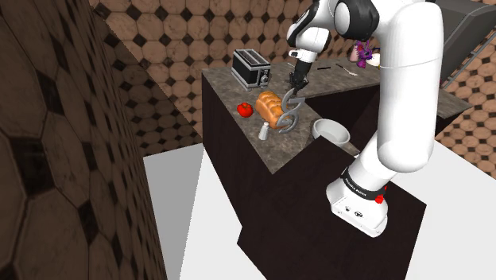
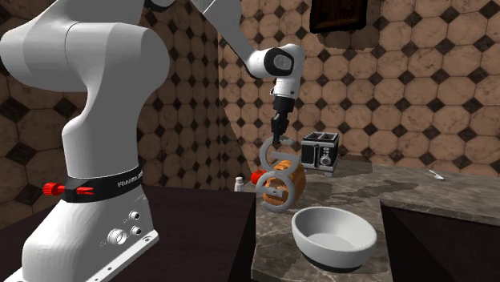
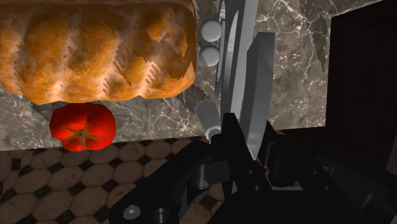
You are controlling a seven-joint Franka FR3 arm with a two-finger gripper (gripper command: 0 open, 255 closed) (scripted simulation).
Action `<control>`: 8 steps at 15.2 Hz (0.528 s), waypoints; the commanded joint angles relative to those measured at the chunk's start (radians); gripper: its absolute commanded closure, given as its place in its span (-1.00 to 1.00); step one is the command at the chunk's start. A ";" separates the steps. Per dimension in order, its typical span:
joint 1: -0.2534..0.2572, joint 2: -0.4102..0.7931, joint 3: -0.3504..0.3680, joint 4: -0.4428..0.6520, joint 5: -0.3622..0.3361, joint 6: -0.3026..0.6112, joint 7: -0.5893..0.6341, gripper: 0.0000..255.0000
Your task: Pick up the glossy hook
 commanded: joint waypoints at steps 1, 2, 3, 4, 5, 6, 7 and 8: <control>0.000 0.001 0.001 0.000 0.000 0.001 0.000 1.00; 0.003 -0.004 -0.002 -0.005 -0.002 0.001 0.000 1.00; 0.007 -0.013 -0.008 -0.003 -0.010 -0.007 0.005 1.00; 0.011 -0.022 -0.013 -0.001 -0.018 -0.015 0.011 1.00; 0.015 -0.030 -0.019 0.001 -0.025 -0.024 0.016 1.00; 0.019 -0.039 -0.025 0.003 -0.033 -0.032 0.021 1.00; 0.023 -0.048 -0.030 0.006 -0.041 -0.041 0.026 1.00; 0.027 -0.056 -0.035 0.008 -0.048 -0.049 0.031 1.00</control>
